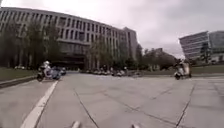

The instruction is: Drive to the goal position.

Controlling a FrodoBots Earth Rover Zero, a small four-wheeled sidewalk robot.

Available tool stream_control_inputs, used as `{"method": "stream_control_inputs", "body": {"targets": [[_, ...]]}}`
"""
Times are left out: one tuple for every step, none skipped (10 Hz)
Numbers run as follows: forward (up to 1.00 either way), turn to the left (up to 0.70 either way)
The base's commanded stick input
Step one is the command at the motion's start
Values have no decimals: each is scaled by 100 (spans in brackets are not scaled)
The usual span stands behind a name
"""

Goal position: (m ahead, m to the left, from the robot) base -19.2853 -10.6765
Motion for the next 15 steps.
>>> {"method": "stream_control_inputs", "body": {"targets": [[70, -35], [70, -35], [70, -35], [70, -35], [70, -35], [70, -35], [70, -35], [70, -35], [70, -35], [70, -35], [70, -35], [70, -35], [70, -35], [70, -35], [70, -35]]}}
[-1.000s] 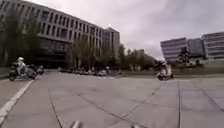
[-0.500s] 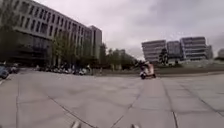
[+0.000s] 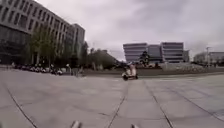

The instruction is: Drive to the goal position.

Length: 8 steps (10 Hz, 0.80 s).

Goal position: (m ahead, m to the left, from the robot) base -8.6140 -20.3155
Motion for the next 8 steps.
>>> {"method": "stream_control_inputs", "body": {"targets": [[70, -35], [70, -35], [70, -35], [70, -35], [70, -35], [70, -35], [70, -35], [70, -35]]}}
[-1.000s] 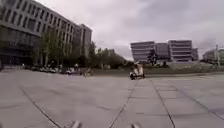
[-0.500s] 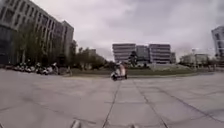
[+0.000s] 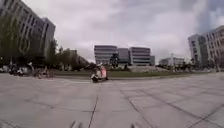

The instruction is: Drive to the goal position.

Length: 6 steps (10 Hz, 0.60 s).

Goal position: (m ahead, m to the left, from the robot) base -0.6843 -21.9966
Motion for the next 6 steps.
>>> {"method": "stream_control_inputs", "body": {"targets": [[70, -35], [70, -35], [70, -35], [70, -35], [70, -35], [70, -35]]}}
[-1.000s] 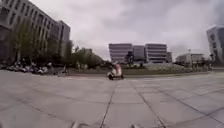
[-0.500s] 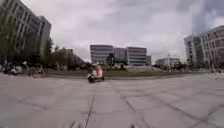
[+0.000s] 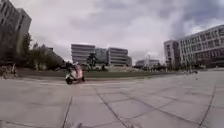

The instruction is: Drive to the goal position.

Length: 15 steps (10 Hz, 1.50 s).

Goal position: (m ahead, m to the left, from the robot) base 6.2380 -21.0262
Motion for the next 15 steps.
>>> {"method": "stream_control_inputs", "body": {"targets": [[70, -35], [70, -35], [70, -35], [70, -35], [70, -35], [70, -35], [70, -35], [70, -35], [70, -35], [70, -35], [70, -35], [70, -35], [70, -35], [70, -35], [70, -35]]}}
